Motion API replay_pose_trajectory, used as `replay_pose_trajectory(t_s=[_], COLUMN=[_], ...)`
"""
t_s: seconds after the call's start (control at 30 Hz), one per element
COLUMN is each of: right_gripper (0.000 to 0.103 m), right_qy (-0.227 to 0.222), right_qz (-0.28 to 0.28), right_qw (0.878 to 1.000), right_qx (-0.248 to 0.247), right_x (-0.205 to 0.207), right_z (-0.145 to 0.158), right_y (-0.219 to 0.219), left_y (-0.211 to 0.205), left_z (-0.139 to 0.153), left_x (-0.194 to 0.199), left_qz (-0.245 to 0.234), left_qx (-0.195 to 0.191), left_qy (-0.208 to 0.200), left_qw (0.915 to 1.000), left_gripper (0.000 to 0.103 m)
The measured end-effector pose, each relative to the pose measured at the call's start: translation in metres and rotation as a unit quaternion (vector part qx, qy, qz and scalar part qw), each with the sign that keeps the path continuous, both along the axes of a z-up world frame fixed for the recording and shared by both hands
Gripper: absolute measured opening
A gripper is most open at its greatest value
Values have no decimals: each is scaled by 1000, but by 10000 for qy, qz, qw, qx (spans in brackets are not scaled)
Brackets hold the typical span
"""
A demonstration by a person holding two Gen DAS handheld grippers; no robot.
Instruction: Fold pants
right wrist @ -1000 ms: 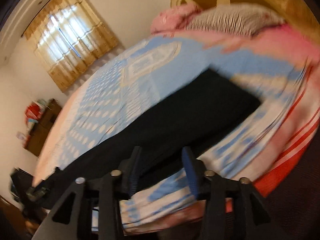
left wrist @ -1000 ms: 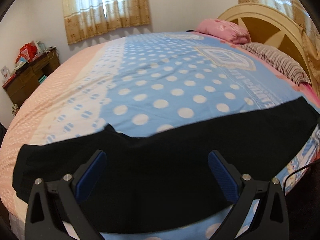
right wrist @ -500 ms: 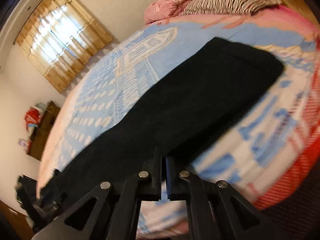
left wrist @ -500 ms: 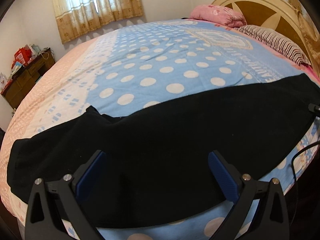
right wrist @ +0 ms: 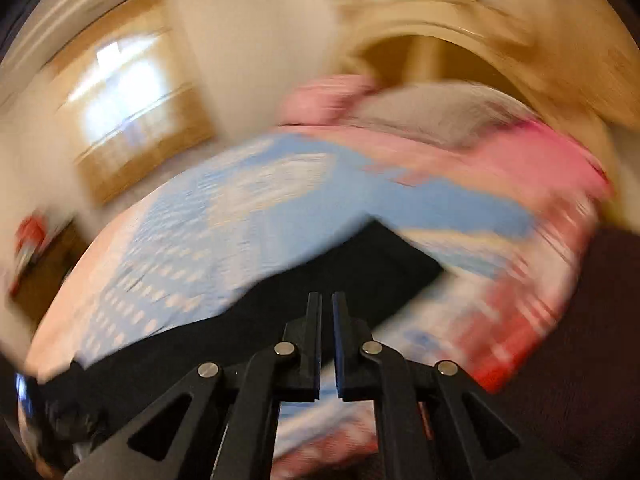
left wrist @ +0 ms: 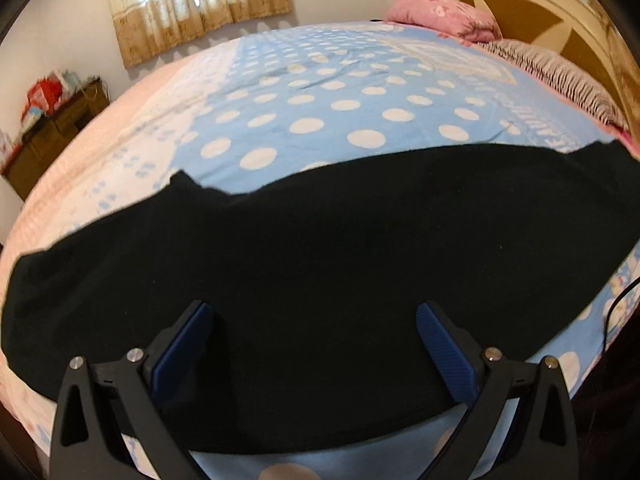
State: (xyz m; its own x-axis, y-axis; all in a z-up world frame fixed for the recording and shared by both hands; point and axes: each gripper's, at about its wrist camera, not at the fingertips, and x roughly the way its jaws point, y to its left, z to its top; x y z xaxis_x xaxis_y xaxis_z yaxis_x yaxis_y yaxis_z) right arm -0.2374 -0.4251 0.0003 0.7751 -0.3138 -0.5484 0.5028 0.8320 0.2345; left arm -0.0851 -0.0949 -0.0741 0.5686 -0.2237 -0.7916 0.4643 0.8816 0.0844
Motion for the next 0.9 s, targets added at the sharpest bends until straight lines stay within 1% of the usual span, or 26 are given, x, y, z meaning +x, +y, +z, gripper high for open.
replay_pose_trajectory(t_s=[0.03, 0.07, 0.1, 0.17, 0.2, 0.27, 0.33, 0.4, 0.47, 0.5, 0.53, 0.57, 0.6, 0.63, 0.67, 0.7, 0.73, 0.77, 0.83, 0.9], right_gripper=[5, 5, 5, 5, 5, 5, 5, 5, 5, 5, 5, 5, 5, 5, 5, 5, 5, 5, 5, 5], right_qy=[57, 131, 231, 355, 449, 565, 636, 771, 900, 1006, 1179, 1052, 887, 924, 954, 1020, 985, 836, 591, 645], right_qz=[384, 710, 1170, 1827, 2311, 2865, 3332, 3684, 3881, 3913, 3811, 3714, 3581, 3557, 3535, 3496, 3480, 3541, 3789, 3979], right_qw=[9992, 9974, 9928, 9824, 9718, 9563, 9406, 9262, 9168, 9145, 9168, 9222, 9291, 9296, 9302, 9310, 9321, 9312, 9235, 9147], right_qx=[42, 68, 98, 151, 161, 118, 167, 238, 279, 238, 195, 228, 264, 272, 266, 247, 222, 199, -17, -291], right_x=[17, 35, 58, 90, 113, 138, 166, 196, 215, 224, 236, 242, 245, 245, 247, 249, 247, 244, 236, 239], right_z=[-2, -6, -12, -23, -31, -42, -57, -75, -91, -100, -112, -115, -114, -112, -110, -106, -100, -93, -81, -79], right_y=[13, 27, 48, 81, 108, 146, 184, 222, 248, 261, 272, 273, 273, 271, 272, 274, 276, 278, 289, 307], left_y=[2, 6, 12, 28, 42, 69, 105, 130, 158, 170, 183, 193, 202, 209, 212, 214, 213, 210, 203, 200], left_z=[2, 7, 13, 25, 31, 36, 41, 42, 40, 37, 34, 29, 23, 14, 6, 5, 7, 7, 8, 9], left_x=[-1, -3, -4, -4, -2, 7, 19, 29, 44, 50, 56, 61, 66, 72, 77, 75, 71, 71, 65, 58], left_qz=[28, 73, 115, 252, 403, 737, 1211, 1593, 2075, 2323, 2583, 2781, 2919, 3013, 3056, 3025, 3006, 2968, 2921, 2854], left_qx=[-6, -46, -107, -236, -267, -223, -102, 19, 192, 283, 387, 453, 482, 540, 600, 469, 454, 554, 693, 650], left_qy=[-29, -151, -272, -486, -588, -711, -819, -884, -895, -910, -910, -887, -836, -705, -533, -610, -747, -761, -910, -959], left_qw=[10000, 9998, 9995, 9982, 9971, 9945, 9892, 9833, 9740, 9680, 9610, 9554, 9516, 9494, 9488, 9500, 9497, 9503, 9495, 9514], left_gripper=[103, 103, 103, 103, 103, 103, 103, 103, 103, 103, 103, 103, 103, 103, 103, 103, 103, 103, 103, 103])
